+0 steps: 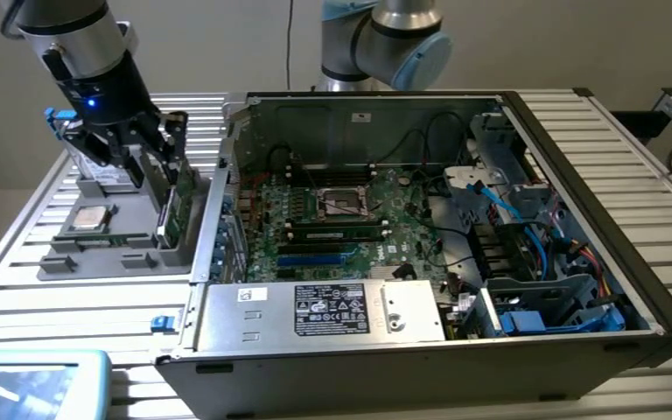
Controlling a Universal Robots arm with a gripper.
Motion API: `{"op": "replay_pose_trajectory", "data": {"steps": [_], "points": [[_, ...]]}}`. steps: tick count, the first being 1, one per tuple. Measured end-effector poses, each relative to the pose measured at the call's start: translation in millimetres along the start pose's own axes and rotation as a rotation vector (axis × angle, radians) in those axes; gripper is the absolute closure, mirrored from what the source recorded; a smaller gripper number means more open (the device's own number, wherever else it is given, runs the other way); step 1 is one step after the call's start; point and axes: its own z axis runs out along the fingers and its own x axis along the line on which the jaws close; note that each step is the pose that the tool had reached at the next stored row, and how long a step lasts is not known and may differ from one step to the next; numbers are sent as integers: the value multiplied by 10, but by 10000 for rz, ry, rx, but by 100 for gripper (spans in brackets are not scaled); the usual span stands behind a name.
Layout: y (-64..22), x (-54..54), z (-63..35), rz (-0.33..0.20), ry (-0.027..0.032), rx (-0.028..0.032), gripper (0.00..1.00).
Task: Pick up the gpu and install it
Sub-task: 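Pick up the gpu and move the gpu toward the slot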
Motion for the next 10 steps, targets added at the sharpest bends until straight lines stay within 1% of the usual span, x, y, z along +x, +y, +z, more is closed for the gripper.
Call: {"op": "replay_pose_trajectory", "data": {"steps": [3, 6, 10], "points": [[-4, 10, 41, -1, -25, -12, 48], [-10, 20, 94, -2, -32, -26, 48], [-16, 23, 161, -6, -86, -45, 48]]}}
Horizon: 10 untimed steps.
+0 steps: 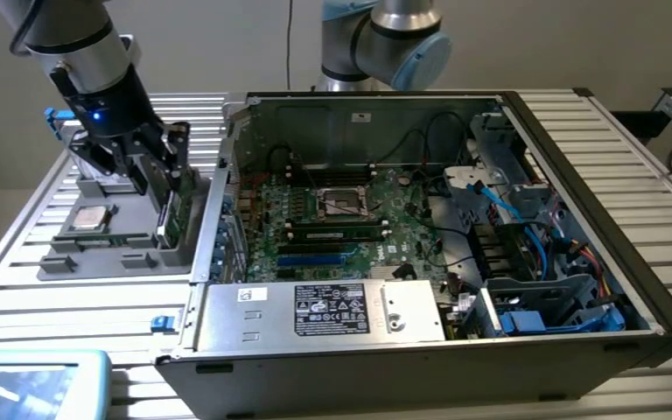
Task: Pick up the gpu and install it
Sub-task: 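Pick up the gpu and move the gpu toward the slot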
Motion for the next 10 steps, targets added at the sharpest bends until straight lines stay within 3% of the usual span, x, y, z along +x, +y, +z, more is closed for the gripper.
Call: {"op": "replay_pose_trajectory", "data": {"steps": [6, 10], "points": [[-10, 25, 94, -2, -45, -86, 48], [-16, 32, 155, 5, -61, -182, 48]]}}
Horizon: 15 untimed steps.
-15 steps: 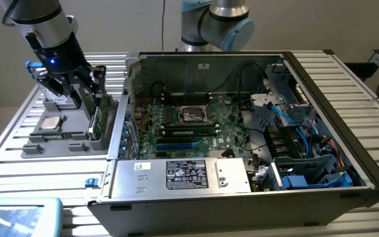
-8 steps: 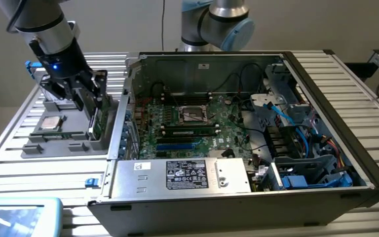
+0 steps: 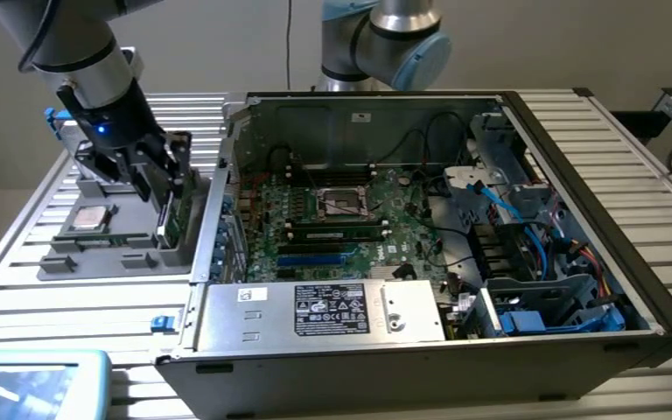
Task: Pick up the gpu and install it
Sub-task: 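Pick up the gpu and move the gpu toward the slot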
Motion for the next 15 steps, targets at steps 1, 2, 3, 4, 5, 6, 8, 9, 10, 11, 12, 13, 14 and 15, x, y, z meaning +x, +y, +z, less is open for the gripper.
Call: {"op": "replay_pose_trajectory", "data": {"steps": [1, 2, 3, 4, 5, 6, 8, 9, 10, 11, 12, 13, 14, 15], "points": [[-3, 0, 6, -1, 0, -18, 48], [-4, 1, 9, 0, -1, -24, 48], [-8, 1, 16, -1, -1, -28, 48], [-10, 2, 34, 0, -3, -31, 48], [-12, 3, 51, 7, -3, -31, 48], [-14, 4, 70, 31, -5, -30, 48], [-13, -6, 108, 104, -12, -26, 48], [-10, -12, 127, 134, -16, -25, 48], [-5, -14, 146, 157, -19, -24, 48], [-3, -14, 162, 181, -20, -21, 48], [-2, -14, 177, 210, -21, -13, 48], [-3, -13, 189, 256, -21, -2, 48], [-3, -12, 199, 296, -23, 8, 48], [-3, -12, 207, 337, -26, 20, 48]]}}
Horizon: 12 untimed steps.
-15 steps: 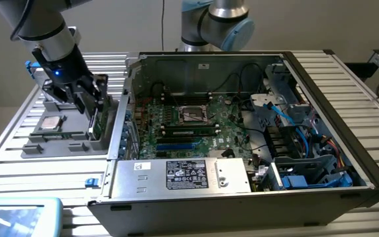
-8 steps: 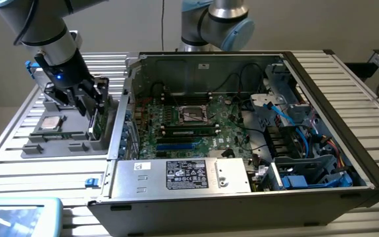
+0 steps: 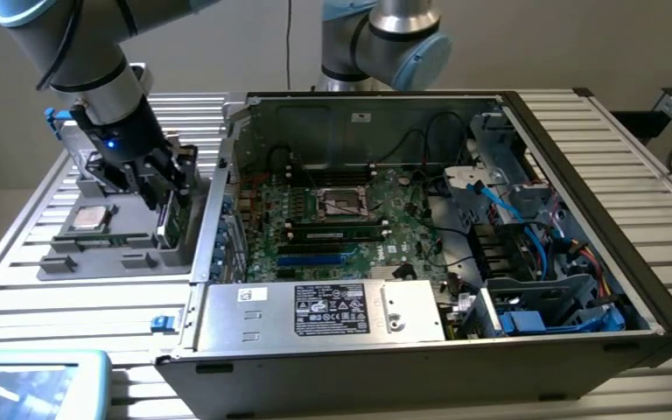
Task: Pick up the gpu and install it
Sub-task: 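Pick up the gpu and move the gpu toward the slot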
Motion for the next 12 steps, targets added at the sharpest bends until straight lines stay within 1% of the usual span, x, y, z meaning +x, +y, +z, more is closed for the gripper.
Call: {"op": "replay_pose_trajectory", "data": {"steps": [3, 4, 5, 6, 7, 8, 12], "points": [[3, 0, 6, 116, -14, 41, 48], [2, 1, 7, 116, -22, 26, 48], [1, 0, 10, 118, -34, -27, 48], [1, 1, 13, 117, -57, -57, 48], [0, 1, 18, 114, -93, -74, 48], [-1, 1, 24, 112, -111, -85, 48], [-6, 4, 66, 111, -116, -87, 48]]}}
